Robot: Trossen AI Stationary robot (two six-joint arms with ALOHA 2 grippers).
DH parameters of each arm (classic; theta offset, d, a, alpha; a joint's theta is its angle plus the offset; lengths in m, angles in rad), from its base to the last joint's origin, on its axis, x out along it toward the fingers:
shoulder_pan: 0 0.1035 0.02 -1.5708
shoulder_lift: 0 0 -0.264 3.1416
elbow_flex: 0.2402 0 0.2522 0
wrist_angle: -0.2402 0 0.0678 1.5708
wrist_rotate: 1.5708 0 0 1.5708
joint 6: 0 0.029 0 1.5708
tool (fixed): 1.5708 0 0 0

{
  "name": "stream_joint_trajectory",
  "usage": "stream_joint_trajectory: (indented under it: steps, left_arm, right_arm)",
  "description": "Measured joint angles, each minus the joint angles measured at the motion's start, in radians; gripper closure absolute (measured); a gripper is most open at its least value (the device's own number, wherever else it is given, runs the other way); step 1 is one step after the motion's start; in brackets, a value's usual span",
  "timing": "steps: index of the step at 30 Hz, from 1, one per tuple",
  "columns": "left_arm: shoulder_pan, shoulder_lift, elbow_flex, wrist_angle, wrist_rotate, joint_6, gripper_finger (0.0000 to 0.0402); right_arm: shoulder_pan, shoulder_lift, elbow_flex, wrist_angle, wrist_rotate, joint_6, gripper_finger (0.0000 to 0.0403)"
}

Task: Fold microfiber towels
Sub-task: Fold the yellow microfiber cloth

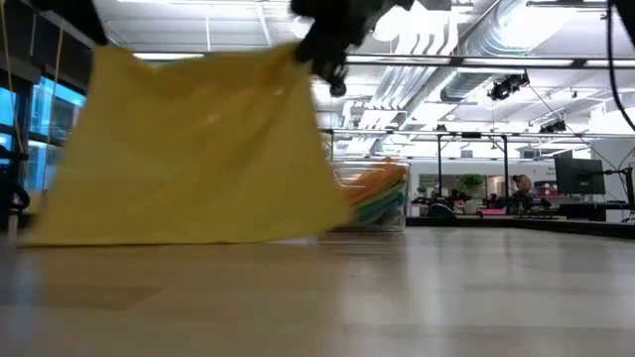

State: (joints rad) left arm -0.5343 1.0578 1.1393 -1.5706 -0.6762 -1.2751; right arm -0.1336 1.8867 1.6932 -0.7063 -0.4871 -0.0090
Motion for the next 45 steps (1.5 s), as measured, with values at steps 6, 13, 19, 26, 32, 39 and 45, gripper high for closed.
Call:
stream_joint_trajectory:
  steps: [6, 13, 19, 26, 32, 39, 45]
  left_arm:
    - [0.189, 0.011, 0.082, 0.011, -0.054, 0.367, 0.0401]
    - [0.325, 0.01, 0.146, 0.128, -0.147, 0.668, 0.0401]
    - [0.322, 0.052, 0.145, 0.209, -0.107, 0.755, 0.0401]
    - [0.223, 0.163, 0.073, 0.253, 0.006, 0.636, 0.0401]
    - [0.101, 0.276, -0.085, 0.523, 0.236, 0.475, 0.0401]
    - [-0.006, 0.462, -0.146, 0.8, 0.431, 0.359, 0.0401]
    - [-0.037, 0.56, -0.146, 0.92, 0.519, 0.343, 0.0401]
  right_arm:
    - [0.013, -0.177, 0.0, -0.204, -0.025, -0.007, 0.0402]
    - [0.02, -0.327, 0.0, -0.266, 0.099, 0.059, 0.0403]
    - [0.093, -0.338, -0.071, -0.257, 0.139, 0.111, 0.0403]
    - [0.218, -0.336, -0.403, 0.04, 0.137, 0.27, 0.0403]
    - [0.306, -0.336, -0.603, 0.267, 0.128, 0.444, 0.0403]
    - [0.42, -0.336, -0.741, 0.523, 0.129, 0.677, 0.0403]
    - [0.527, -0.336, -0.845, 0.687, 0.156, 0.97, 0.0403]
